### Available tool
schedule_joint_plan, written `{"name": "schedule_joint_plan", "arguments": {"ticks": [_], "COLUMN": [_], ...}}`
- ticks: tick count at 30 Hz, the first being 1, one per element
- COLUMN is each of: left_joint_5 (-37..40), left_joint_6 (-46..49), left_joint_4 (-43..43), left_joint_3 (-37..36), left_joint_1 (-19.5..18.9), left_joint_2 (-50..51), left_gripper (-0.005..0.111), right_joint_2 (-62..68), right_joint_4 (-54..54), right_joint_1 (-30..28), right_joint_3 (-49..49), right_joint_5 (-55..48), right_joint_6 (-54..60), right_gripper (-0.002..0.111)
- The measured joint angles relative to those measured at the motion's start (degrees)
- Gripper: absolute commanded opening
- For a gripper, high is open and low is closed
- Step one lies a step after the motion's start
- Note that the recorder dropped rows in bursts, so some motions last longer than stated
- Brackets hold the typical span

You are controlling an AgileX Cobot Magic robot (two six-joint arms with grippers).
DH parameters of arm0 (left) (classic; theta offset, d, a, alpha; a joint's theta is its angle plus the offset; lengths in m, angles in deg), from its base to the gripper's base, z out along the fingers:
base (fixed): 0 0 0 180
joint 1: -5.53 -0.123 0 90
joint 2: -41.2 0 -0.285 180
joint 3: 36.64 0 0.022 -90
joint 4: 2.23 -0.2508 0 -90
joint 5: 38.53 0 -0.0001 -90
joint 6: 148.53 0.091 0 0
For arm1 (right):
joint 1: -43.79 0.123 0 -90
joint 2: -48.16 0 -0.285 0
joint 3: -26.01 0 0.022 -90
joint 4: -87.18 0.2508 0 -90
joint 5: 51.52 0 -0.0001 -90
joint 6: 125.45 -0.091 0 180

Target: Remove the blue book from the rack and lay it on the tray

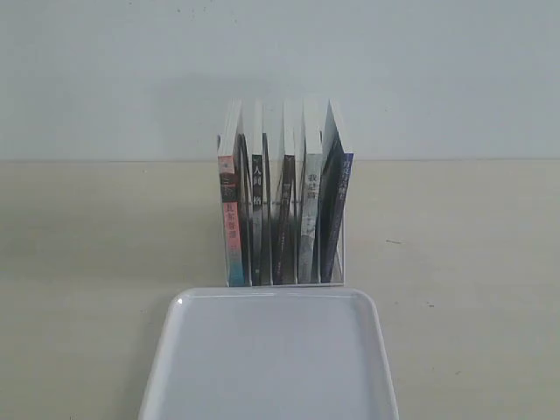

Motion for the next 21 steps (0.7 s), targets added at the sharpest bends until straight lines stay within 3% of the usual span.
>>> {"name": "schedule_joint_plan", "arguments": {"ticks": [9, 17, 21], "left_joint_5": [0.00, 0.00, 0.00], "left_joint_6": [0.00, 0.00, 0.00], "left_joint_4": [0.00, 0.00, 0.00], "left_joint_3": [0.00, 0.00, 0.00], "left_joint_1": [0.00, 0.00, 0.00], "left_joint_2": [0.00, 0.00, 0.00], "left_gripper": [0.004, 0.004, 0.004], "right_joint_2": [0.00, -0.12, 0.57], "right_joint_4": [0.00, 0.13, 0.62], "right_joint_1": [0.00, 0.00, 0.00], "right_joint_3": [0.00, -0.44, -8.17], "right_joint_5": [17.95, 49.21, 50.96], "right_joint_6": [0.00, -5.17, -7.69], "right_gripper": [0.000, 0.000, 0.000]}}
